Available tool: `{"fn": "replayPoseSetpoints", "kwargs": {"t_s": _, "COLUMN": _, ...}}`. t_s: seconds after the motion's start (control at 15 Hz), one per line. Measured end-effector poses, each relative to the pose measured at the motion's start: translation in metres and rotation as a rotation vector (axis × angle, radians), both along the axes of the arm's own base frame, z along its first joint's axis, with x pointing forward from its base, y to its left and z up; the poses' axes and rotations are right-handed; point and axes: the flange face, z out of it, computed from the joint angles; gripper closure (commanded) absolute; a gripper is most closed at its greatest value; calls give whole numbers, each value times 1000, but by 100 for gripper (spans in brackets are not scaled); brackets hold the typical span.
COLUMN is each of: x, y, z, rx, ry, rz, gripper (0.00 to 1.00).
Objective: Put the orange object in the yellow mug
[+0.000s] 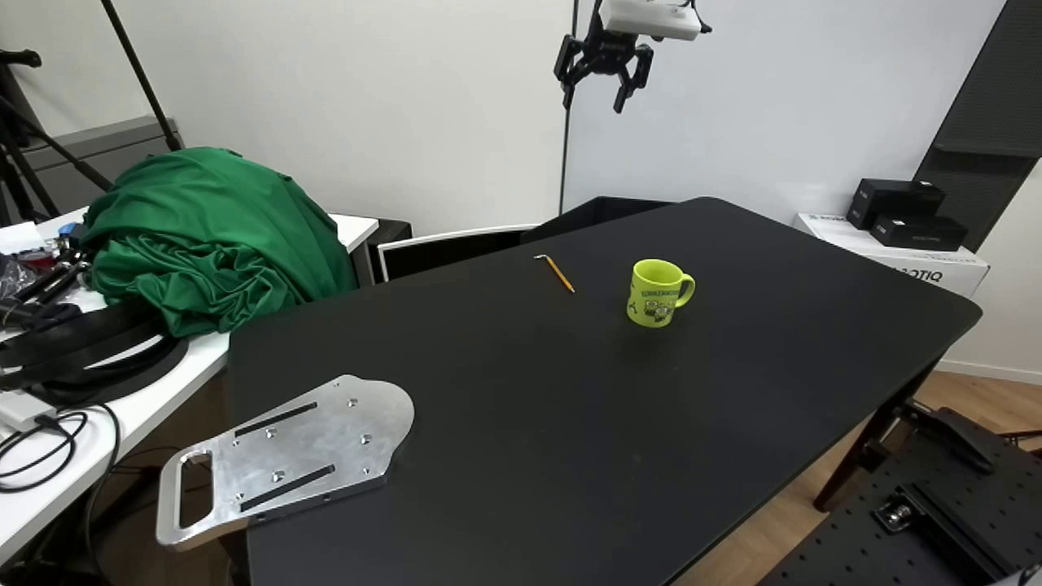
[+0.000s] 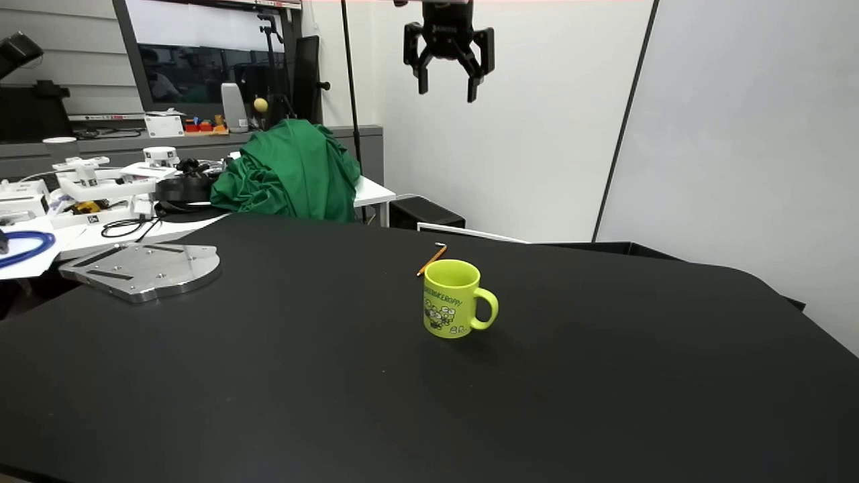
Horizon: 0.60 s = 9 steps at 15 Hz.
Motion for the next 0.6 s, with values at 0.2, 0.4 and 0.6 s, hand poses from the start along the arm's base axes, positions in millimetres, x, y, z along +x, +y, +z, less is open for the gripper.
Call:
{"fn": "replayPoseSetpoints", "kwargs": {"t_s": 0.2, "x": 3, "y": -15, "z": -37, "rx": -13, "ry": 38, "rz": -14, "gripper": 0}}
{"fn": "replayPoseSetpoints", "kwargs": {"t_s": 0.4, "x": 4, "y": -13, "z": -37, "rx": -12, "ry": 36, "rz": -9, "gripper": 0}}
{"fn": "replayPoseSetpoints", "kwargs": {"t_s": 0.6, "x": 5, "y": -12, "z": -35, "rx": -12, "ry": 33, "rz": -6, "gripper": 0}}
